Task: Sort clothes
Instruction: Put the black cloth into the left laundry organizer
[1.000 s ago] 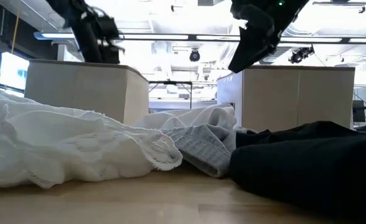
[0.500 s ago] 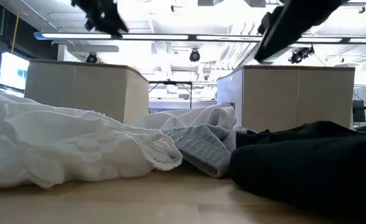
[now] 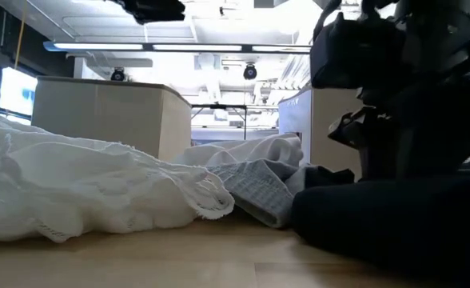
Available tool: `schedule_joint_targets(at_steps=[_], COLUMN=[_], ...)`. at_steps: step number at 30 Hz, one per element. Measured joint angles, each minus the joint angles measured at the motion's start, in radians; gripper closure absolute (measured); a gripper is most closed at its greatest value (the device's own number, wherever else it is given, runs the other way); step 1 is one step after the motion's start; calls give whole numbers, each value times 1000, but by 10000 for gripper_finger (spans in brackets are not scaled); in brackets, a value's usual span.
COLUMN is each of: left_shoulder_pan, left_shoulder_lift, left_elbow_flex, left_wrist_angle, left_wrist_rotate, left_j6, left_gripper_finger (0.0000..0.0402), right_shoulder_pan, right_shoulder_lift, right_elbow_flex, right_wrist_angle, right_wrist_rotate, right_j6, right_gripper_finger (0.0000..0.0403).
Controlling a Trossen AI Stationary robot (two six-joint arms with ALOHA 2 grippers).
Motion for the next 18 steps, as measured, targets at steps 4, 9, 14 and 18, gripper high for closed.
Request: schedule_joint_targets(at_steps=[4,9,14,18], left_shoulder_pan=[-65,-143,-197,-221], left_shoulder_lift=[0,0,0,6], left_elbow_flex=[-44,-95,-98,-98], left_wrist_angle=[100,232,254,264], left_wrist_rotate=[-3,-69,-162,-165], left_j6=[61,148,184,178], left_gripper_finger=[193,193,193,193], right_shoulder_pan=[-13,-36,-51,-62], right_shoulder_lift=[-7,-120,-359,-562], right_elbow_flex=[0,-15,-9,-10], right_wrist_angle=[-30,-158,-286,-289], right_wrist_rotate=[10,14,167,350], right_j6=[-8,-1,8,-23], right_gripper_finger=[374,385,397,398])
